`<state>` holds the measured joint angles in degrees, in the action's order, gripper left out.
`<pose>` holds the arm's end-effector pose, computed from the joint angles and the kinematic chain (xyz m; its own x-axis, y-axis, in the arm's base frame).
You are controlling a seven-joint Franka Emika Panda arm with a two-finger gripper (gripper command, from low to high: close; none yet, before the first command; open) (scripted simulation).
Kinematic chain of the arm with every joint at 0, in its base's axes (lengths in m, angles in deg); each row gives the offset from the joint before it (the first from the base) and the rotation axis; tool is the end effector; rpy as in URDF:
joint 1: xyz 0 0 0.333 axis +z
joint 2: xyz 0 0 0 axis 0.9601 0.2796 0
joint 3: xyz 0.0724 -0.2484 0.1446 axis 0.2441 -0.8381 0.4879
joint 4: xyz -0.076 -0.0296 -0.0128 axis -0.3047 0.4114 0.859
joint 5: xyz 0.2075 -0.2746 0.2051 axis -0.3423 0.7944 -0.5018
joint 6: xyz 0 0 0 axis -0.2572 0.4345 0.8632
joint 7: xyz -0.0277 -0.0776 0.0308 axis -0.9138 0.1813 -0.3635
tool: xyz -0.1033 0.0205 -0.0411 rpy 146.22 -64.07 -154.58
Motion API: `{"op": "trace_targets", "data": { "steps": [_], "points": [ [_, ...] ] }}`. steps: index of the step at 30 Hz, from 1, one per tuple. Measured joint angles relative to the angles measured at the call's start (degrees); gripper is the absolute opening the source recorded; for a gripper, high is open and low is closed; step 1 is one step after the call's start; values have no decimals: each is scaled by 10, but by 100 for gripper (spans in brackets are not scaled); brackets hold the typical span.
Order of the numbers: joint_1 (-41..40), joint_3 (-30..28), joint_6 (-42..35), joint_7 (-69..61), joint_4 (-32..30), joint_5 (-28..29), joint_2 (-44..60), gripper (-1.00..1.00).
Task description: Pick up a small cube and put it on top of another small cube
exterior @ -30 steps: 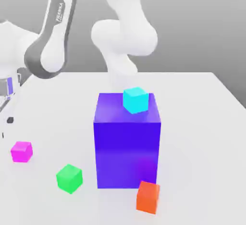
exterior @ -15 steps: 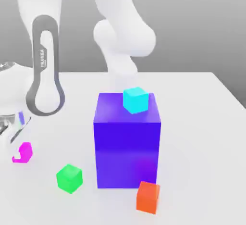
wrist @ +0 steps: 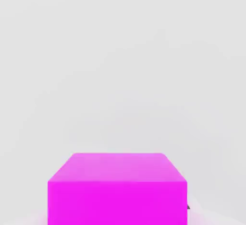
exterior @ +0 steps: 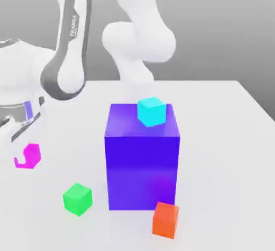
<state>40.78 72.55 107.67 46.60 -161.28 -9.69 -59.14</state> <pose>0.3114 -0.2697 0.1881 -0.8253 -0.5629 -0.0448 -0.5629 0.8264 -0.0121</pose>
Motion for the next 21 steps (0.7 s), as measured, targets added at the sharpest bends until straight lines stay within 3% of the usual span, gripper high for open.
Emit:
{"op": "trace_targets", "data": {
  "steps": [16,21],
  "points": [
    [96,75,-48,337,-19,58,-60,-100],
    [95,79,-35,377,-15,80,-38,-100]
  ]
}}
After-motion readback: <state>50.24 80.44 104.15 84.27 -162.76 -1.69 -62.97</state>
